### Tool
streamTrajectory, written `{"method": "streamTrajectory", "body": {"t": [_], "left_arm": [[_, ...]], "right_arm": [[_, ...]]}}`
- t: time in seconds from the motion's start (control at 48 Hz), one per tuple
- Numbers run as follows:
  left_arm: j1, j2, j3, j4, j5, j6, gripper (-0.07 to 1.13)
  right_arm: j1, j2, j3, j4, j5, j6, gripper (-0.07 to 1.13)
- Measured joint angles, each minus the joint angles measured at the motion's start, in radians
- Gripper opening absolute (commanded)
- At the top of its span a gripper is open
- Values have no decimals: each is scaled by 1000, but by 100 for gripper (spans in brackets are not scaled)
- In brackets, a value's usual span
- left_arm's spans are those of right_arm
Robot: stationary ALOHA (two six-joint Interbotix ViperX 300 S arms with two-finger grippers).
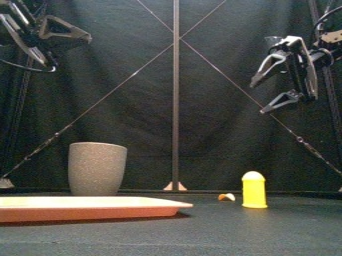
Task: Pick the chip then place it on the pink plate
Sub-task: Pick the chip
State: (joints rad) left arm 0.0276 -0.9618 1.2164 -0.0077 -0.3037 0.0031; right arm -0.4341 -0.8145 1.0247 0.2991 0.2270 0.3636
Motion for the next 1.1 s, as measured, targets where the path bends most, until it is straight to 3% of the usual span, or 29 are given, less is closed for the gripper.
{"method": "streamTrajectory", "body": {"t": [0.312, 0.542, 0.688, 0.938, 1.104], "left_arm": [[80, 0, 38, -2, 0, 0, 4], [94, 0, 63, -2, 0, 2, 4], [97, 0, 66, 3, -6, 2, 3], [97, -2, 64, 6, -9, 2, 3], [97, 0, 64, 3, -8, -3, 3]], "right_arm": [[-212, 43, -186, 34, 345, -6, 106], [-244, 244, -311, 91, 488, -63, 106], [-262, 376, -359, 224, 472, -229, 106], [-408, 647, -405, 598, 552, -687, 106], [-483, 772, -434, 663, 571, -868, 106]]}}
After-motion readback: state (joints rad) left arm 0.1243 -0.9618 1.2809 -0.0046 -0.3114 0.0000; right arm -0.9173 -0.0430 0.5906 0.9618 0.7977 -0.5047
